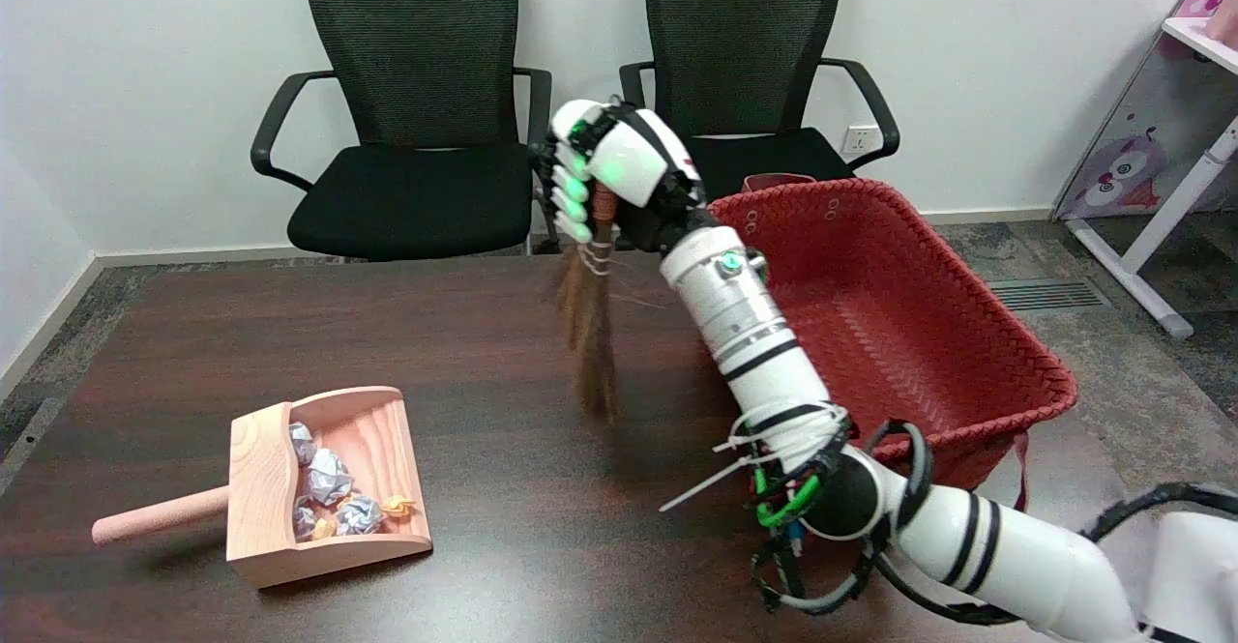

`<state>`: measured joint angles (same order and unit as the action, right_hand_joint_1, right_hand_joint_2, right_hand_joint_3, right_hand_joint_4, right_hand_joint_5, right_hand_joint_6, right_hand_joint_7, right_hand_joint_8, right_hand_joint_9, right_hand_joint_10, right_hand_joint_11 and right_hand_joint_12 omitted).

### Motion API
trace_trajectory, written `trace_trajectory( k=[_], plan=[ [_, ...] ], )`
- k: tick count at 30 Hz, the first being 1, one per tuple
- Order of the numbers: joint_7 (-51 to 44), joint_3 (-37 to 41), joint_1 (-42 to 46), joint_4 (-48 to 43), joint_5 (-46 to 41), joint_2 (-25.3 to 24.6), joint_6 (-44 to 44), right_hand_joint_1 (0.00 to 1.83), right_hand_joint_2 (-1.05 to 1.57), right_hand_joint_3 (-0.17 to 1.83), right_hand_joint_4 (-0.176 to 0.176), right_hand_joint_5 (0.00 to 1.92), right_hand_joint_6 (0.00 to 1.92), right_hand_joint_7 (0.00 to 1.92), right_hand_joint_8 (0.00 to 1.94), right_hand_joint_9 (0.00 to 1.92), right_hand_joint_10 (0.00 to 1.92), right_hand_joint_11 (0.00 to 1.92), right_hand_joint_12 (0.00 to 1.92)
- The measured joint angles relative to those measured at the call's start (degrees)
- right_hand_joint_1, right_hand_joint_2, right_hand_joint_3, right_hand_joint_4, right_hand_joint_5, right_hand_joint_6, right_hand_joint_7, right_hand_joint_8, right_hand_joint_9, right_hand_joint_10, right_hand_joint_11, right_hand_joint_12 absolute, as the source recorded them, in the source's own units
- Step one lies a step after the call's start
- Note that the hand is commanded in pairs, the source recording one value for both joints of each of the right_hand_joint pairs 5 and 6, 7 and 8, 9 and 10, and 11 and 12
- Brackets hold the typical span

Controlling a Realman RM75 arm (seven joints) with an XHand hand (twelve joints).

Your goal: Place the broom in the basket.

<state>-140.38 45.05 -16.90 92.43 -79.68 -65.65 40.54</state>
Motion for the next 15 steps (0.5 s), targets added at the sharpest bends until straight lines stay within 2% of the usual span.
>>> trace_trajectory(
  k=[15],
  plan=[
    [-4.38,3.36,4.87,4.76,-3.18,4.86,1.56,0.62,1.56,1.68,0.053,1.92,1.92,1.92,1.92,1.92,1.92,1.92,1.92]
  ],
)
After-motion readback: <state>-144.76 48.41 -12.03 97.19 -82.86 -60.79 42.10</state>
